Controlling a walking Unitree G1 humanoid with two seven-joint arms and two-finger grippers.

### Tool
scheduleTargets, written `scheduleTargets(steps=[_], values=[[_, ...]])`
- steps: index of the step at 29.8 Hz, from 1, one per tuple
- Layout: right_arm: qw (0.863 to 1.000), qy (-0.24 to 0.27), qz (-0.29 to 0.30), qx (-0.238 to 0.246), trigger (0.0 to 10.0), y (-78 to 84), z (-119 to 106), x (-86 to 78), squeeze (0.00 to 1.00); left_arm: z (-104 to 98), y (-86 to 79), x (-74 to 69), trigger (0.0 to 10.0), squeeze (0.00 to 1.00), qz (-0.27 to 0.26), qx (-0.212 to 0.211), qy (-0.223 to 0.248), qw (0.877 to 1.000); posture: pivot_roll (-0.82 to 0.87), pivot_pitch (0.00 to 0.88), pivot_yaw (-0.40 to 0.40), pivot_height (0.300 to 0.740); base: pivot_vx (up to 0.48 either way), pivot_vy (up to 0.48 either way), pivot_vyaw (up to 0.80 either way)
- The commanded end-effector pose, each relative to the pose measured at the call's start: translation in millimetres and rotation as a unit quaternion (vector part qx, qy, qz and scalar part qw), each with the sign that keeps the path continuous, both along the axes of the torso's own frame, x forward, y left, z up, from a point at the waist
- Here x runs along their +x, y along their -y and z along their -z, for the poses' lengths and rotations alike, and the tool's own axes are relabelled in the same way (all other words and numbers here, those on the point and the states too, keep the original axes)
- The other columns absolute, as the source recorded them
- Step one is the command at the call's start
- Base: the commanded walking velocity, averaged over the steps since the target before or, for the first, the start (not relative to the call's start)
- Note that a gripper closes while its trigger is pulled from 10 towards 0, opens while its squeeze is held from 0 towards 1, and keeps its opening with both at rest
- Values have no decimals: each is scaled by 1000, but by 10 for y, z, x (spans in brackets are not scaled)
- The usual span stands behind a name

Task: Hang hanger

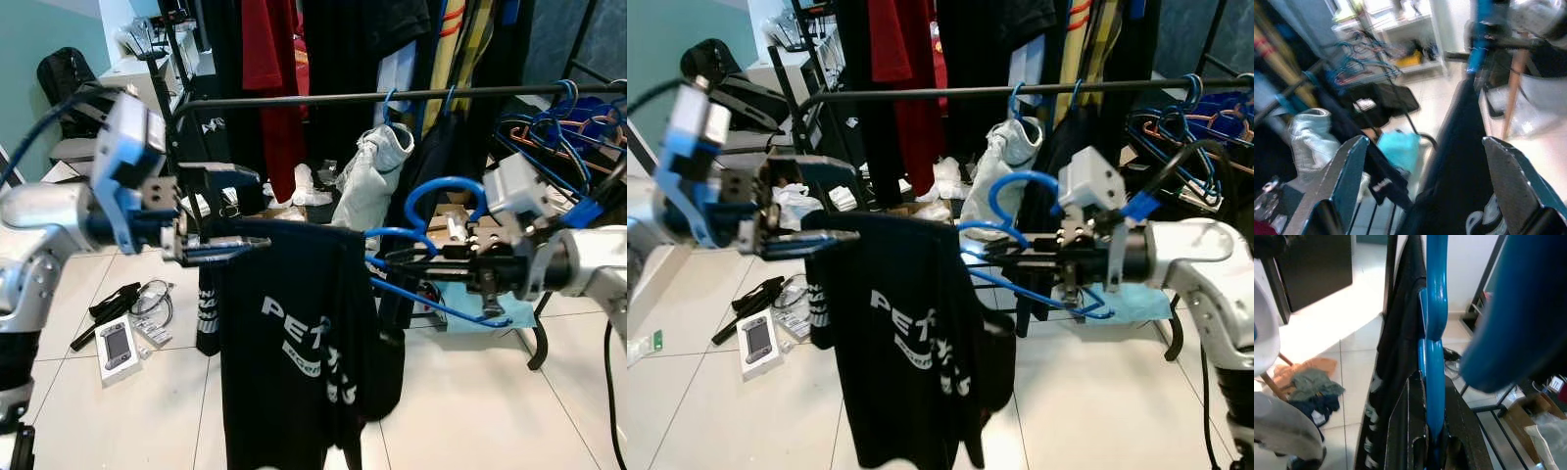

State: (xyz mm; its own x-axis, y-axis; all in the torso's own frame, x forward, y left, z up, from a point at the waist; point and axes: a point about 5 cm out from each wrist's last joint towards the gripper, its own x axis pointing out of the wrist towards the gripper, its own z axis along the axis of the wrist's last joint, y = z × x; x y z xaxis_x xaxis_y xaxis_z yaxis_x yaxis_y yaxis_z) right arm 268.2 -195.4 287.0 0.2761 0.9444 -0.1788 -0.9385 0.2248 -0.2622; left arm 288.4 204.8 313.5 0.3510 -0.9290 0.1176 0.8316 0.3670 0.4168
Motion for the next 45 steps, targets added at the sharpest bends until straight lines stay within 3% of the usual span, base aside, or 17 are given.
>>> scheduleTargets(steps=[1,7,11,16,18,25,28,30,34,35,36,37,43,45], values=[[1000,13,-16,22,0,25,-140,-50,0,39,-115,23,10000,0,-22,-38,-8,999,-105,0,45,740,0,0,0],[999,16,-18,28,0,41,-178,-65,0,107,-154,18,10000,0,-24,-53,-21,998,-106,0,44,740,0,0,0],[999,33,-9,40,0,97,-279,-70,0,363,-166,-42,10000,0,8,-67,-66,996,-111,0,43,740,0,0,0],[998,37,-7,41,0,110,-297,-67,0,428,-150,-66,10000,0,24,-68,-80,994,-115,0,44,740,0,0,0],[998,39,-6,42,0,112,-303,-56,0,541,-58,-121,10000,0,56,-56,-100,992,-112,0,41,740,0,0,0],[998,38,-8,46,0,101,-297,-52,0,632,48,-142,10000,0,71,-48,-113,990,-109,0,41,740,0,0,0],[998,38,-12,50,0,91,-308,-53,0,714,125,-121,10000,0,68,-40,-122,989,-110,0,42,740,0,0,0],[998,39,-15,56,0,80,-325,-50,0,907,237,-53,10000,0,46,-9,-138,989,-111,0,45,740,0,0,0],[997,39,-16,59,0,78,-329,-50,0,967,272,-22,10000,0,38,-5,-145,989,-111,0,46,740,0,0,0],[997,38,-17,61,0,76,-331,-52,0,998,294,-4,4627,0,34,-7,-150,988,-111,0,47,740,0,0,0],[997,38,-17,61,0,76,-331,-52,0,998,294,-4,4627,0,34,-7,-150,988,-111,0,47,740,0,0,0],[997,38,-17,63,0,75,-333,-54,0,1013,316,1,0,0,35,-14,-155,987,-111,0,49,740,0,0,0],[997,39,-15,65,0,77,-333,-49,0,1035,311,-2,0,0,29,-14,-155,987,-111,0,46,740,0,0,0],[997,37,-8,64,0,96,-313,-40,0,1052,213,16,0,0,3,-13,-153,988,-107,0,44,740,0,0,0]])
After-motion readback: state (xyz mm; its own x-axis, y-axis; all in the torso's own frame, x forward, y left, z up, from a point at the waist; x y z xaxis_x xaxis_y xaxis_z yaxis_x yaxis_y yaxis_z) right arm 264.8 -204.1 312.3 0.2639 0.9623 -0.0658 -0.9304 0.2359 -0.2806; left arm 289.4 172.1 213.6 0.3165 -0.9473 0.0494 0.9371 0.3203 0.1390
